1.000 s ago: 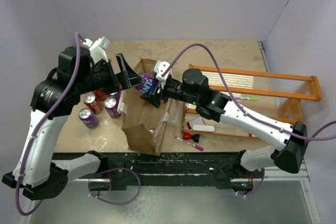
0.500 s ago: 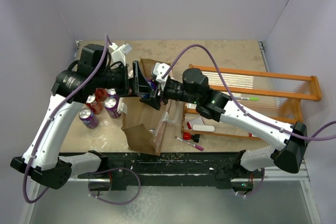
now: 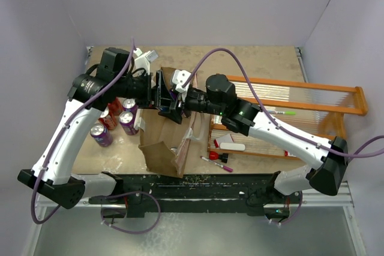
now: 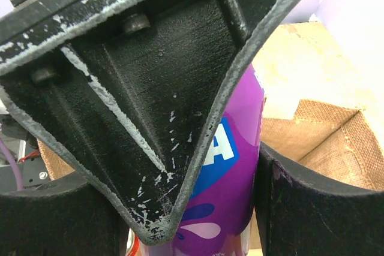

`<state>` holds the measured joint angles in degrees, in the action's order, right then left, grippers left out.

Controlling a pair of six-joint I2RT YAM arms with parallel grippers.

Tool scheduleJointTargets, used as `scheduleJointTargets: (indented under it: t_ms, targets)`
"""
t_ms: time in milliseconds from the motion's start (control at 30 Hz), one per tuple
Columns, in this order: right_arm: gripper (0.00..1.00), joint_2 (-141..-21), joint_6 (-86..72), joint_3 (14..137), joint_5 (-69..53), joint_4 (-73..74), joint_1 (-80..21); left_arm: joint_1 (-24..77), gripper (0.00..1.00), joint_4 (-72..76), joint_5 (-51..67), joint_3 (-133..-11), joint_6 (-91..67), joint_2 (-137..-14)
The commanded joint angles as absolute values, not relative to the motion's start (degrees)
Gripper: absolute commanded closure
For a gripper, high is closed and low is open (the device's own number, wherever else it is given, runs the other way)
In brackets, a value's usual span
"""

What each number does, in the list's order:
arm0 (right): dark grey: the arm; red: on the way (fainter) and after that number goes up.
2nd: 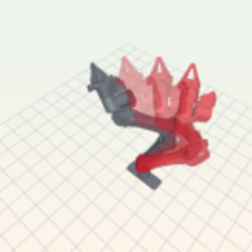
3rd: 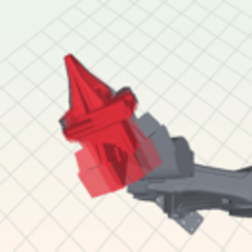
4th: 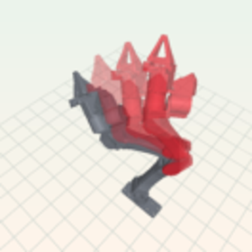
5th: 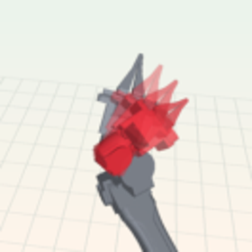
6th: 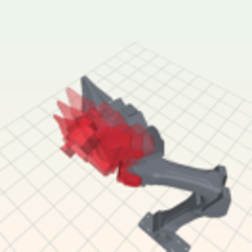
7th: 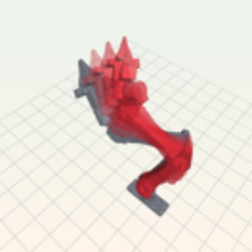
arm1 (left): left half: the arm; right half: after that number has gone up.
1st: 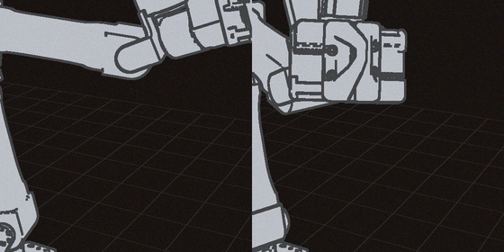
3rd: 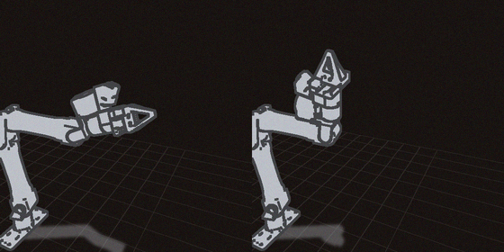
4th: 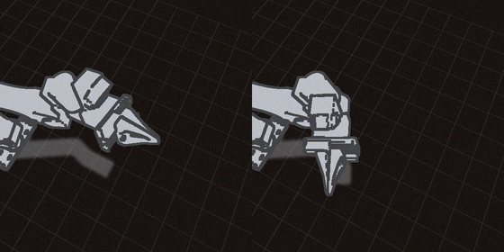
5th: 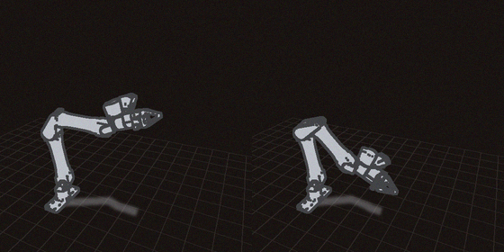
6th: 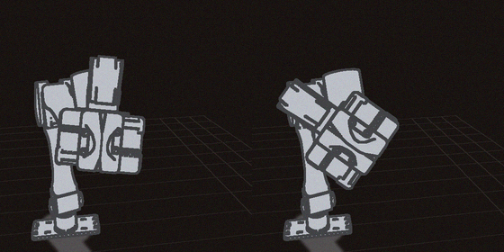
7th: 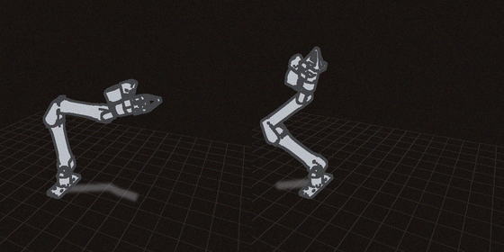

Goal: Take the beverage out of the canvas bag
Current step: Take out the drink from the canvas bag, then place the drink at the center of the board.

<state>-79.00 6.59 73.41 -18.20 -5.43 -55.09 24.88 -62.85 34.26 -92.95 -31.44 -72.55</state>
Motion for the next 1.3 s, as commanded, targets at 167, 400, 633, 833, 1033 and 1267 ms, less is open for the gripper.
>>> scheduleJointTargets:
  t_ms: [167, 400, 633, 833, 1033, 1267]
  targets:
    - [0.46, -77.8, 7.7, 77.6, -17.8, -10.3, -55.2, 25.0, 1.0, -60.6, 27.5, -98.3, -28.8, -71.5]
    - [0.0, -77.3, 9.5, 77.4, -14.6, -8.4, -55.1, 25.0, 1.0, -61.3, 21.9, -100.6, -29.7, -71.8]
    - [0.0, -76.5, 12.8, 78.1, -13.6, -5.2, -54.4, 24.9, 1.0, -62.1, 14.3, -101.8, -32.4, -71.3]
    - [0.0, -72.5, 14.9, 72.8, -13.6, -10.3, -52.5, 24.9, 1.0, -64.2, 2.9, -100.6, -33.6, -66.6]
    - [0.0, -73.5, 13.4, 75.1, -9.3, -11.5, -51.4, 24.9, 1.0, -73.0, -12.9, -96.8, -41.9, -58.6]
    - [0.0, -72.4, 11.4, 73.4, -7.9, -13.7, -50.6, 24.9, 1.0, -75.4, -20.4, -77.9, -54.0, -45.0]
